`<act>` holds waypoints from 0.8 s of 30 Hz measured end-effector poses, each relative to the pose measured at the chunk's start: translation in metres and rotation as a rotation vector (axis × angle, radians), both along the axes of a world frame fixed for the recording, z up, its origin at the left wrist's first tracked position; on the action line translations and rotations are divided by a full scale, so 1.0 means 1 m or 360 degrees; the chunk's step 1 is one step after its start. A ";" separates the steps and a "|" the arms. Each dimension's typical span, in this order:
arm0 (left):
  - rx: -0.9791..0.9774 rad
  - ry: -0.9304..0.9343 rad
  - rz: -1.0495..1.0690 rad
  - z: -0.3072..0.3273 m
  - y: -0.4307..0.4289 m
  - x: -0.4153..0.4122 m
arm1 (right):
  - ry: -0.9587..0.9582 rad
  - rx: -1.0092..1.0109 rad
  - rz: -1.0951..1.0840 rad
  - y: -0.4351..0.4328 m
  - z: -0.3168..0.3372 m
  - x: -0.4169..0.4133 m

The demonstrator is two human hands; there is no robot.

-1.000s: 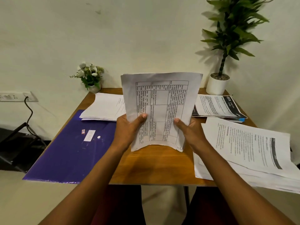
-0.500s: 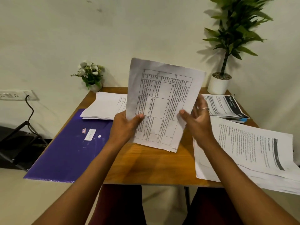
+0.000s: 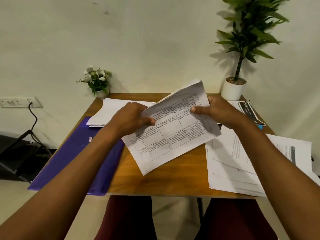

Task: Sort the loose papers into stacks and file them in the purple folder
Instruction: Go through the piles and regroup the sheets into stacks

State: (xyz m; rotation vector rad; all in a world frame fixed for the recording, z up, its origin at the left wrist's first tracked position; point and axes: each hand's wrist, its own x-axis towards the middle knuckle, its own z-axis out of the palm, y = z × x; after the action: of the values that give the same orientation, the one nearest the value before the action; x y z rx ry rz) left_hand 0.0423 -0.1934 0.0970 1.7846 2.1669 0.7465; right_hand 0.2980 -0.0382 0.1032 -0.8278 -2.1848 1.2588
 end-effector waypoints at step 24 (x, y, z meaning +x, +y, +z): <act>0.0599 -0.1545 0.0239 -0.075 -0.033 -0.016 | 0.0759 -0.0522 -0.0617 -0.041 -0.099 0.002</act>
State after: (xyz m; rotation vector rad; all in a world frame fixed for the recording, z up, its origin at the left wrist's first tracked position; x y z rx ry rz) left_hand 0.0267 -0.2261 0.0222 0.9937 1.5364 1.6969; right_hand 0.2995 -0.0790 0.0039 -0.9080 -1.3909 1.4471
